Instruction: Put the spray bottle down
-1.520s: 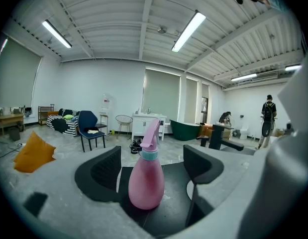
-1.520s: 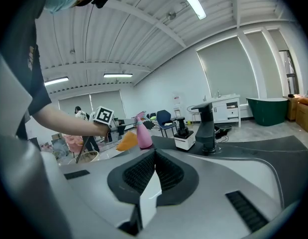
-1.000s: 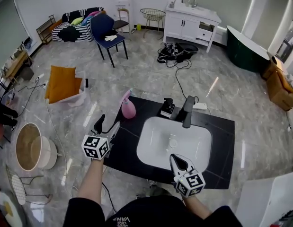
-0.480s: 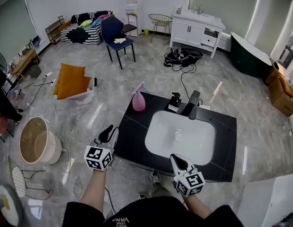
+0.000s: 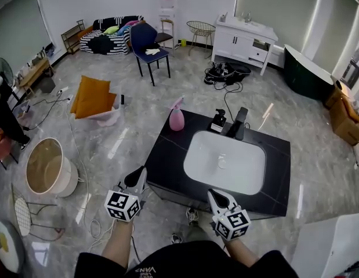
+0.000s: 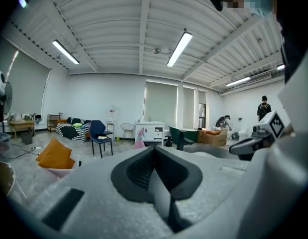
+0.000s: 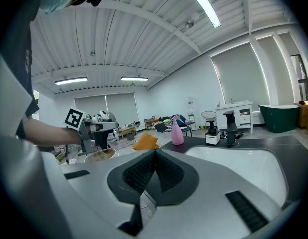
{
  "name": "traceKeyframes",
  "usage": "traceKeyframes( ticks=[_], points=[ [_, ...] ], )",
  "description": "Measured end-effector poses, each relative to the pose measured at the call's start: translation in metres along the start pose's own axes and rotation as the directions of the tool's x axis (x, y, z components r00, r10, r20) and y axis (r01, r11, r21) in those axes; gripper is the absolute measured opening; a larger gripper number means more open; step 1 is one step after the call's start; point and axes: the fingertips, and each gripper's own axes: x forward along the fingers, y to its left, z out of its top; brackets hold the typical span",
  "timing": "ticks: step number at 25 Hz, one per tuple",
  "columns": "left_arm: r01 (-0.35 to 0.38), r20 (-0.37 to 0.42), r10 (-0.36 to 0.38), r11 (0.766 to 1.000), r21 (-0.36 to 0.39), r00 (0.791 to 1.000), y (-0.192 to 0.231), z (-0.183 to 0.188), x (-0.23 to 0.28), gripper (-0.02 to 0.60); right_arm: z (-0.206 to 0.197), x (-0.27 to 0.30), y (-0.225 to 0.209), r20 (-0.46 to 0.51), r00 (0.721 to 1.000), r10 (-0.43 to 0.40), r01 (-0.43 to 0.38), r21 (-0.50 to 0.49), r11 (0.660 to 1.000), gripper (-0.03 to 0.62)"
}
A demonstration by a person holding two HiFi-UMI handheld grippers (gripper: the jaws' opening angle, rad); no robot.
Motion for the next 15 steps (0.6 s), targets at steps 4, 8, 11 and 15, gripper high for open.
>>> traceKeyframes(
  ticks=[4,8,11,15],
  points=[
    [0.013,0.005,-0.013,1.000,0.005,1.000,-0.012,-0.003,-0.025,0.011,-0.004,-0.004,0.015,-0.006,1.000,0.022,-0.022,-0.002,1.000,0.000],
    [0.023,0.012,-0.023,1.000,0.001,1.000,-0.025,-0.007,-0.048,0.011,-0.008,-0.009,0.030,-0.014,0.999,0.031,-0.031,-0.012,0.999,0.000],
    [0.028,0.013,-0.028,1.000,-0.004,1.000,-0.035,-0.012,-0.064,0.011,-0.011,-0.013,0.039,-0.018,0.999,0.032,-0.032,-0.015,0.999,0.000],
    [0.017,0.013,-0.017,1.000,-0.015,1.000,-0.043,-0.022,-0.086,0.011,-0.015,-0.018,0.049,-0.025,0.999,0.035,-0.036,-0.023,0.999,-0.002]
  ],
)
